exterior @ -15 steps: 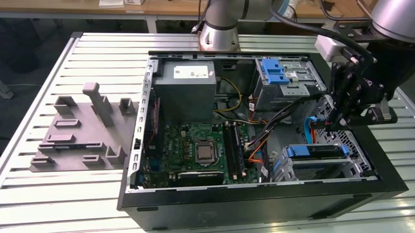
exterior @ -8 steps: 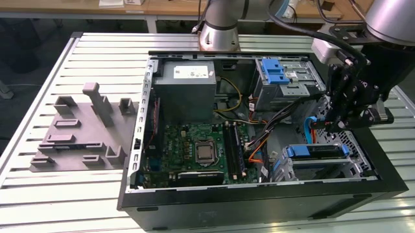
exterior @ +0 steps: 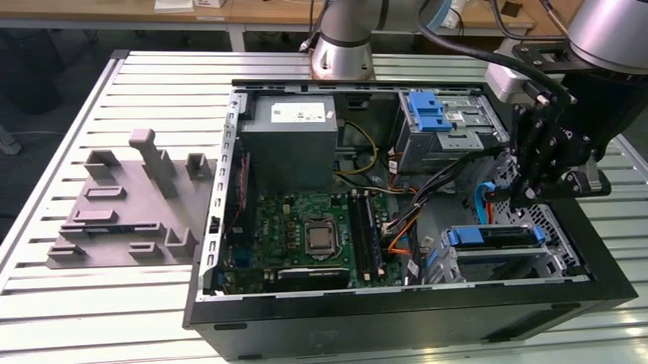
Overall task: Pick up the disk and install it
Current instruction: 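Insert the first disk wire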
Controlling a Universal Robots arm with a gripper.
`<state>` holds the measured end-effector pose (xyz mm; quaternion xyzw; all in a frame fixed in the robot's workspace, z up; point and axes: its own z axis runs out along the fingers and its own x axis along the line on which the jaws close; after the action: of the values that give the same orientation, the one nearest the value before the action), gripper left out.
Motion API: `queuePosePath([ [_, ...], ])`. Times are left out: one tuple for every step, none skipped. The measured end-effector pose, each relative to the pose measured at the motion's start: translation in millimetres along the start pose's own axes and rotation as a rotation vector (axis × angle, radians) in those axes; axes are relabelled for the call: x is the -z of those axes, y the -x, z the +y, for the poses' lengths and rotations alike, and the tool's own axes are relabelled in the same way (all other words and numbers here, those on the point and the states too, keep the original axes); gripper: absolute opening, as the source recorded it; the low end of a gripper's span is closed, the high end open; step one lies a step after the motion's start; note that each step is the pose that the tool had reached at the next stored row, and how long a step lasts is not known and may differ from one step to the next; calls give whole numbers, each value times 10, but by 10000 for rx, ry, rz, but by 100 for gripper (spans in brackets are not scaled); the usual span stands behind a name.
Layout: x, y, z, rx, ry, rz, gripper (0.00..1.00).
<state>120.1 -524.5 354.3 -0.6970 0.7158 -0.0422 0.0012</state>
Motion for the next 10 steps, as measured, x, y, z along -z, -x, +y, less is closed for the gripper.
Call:
queuePosePath([
  [0, 0, 0, 0, 0, -1, 17],
  [-1, 0, 0, 0, 0, -1, 17],
  [-1, 0, 0, 0, 0, -1, 16],
  [-1, 1, 0, 0, 0, -1, 16],
  [-1, 0, 0, 0, 0, -1, 16],
  [-1, 0, 0, 0, 0, 0, 16],
  [-1, 1, 0, 0, 0, -1, 16],
  [-1, 1, 0, 0, 0, -1, 16],
  [-1, 1, 0, 0, 0, -1, 16],
  [-1, 1, 0, 0, 0, -1, 16],
])
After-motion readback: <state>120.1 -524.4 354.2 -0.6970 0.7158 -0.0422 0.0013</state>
